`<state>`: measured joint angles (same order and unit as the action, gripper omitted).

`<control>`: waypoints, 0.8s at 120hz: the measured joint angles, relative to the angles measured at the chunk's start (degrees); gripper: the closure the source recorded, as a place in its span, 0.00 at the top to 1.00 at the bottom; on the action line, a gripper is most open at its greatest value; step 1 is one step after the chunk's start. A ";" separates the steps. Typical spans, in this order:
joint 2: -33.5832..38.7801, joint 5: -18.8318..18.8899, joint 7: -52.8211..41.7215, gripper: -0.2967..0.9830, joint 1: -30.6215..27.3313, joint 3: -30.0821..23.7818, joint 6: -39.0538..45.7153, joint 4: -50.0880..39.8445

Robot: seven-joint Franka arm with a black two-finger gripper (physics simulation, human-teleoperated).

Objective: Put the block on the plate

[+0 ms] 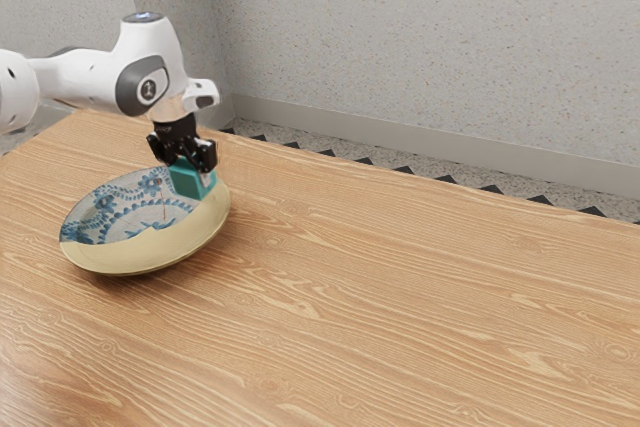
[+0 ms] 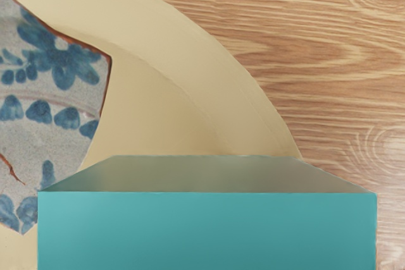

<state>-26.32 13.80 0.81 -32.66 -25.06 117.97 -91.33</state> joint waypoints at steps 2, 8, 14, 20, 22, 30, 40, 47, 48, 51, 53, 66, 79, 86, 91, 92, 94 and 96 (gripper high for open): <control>-0.02 0.43 0.00 0.53 -0.77 -0.58 -0.15 -0.03; -0.15 1.72 0.00 0.54 -3.07 -2.46 -0.63 -0.07; -0.39 2.89 0.00 0.54 -5.42 -4.19 -1.04 -0.30; -0.68 3.95 0.01 0.54 -7.38 -5.38 -1.37 -0.54; -0.83 4.33 0.01 0.54 -8.21 -6.03 -1.49 -0.59; -1.91 6.04 0.03 0.54 -11.97 -9.32 -2.00 -0.68; -3.26 8.02 0.05 0.54 -15.83 -12.32 -2.45 -0.71; -4.22 9.31 0.05 0.54 -17.39 -13.32 -2.68 -0.68; -4.36 9.48 0.05 0.54 -17.54 -13.40 -2.71 -0.67; -4.78 9.97 0.05 0.54 -18.08 -13.76 -2.79 -0.66; -5.06 10.29 0.05 0.54 -18.47 -14.01 -2.84 -0.65; -6.65 12.30 0.01 0.54 -19.86 -14.78 -3.07 -0.36; -8.63 13.85 -0.06 0.54 -20.50 -15.15 -3.24 0.17; -9.70 14.68 -0.10 0.53 -21.27 -15.76 -3.31 0.33; -10.16 15.17 -0.11 0.53 -21.53 -16.07 -3.34 0.37; -10.23 15.25 -0.12 0.53 -21.56 -16.11 -3.34 0.36; -10.41 15.40 -0.12 0.53 -21.64 -16.17 -3.35 0.38; -10.56 15.52 -0.13 0.53 -21.76 -16.21 -3.36 0.39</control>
<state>-36.88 29.32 0.69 -54.41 -41.27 114.61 -90.94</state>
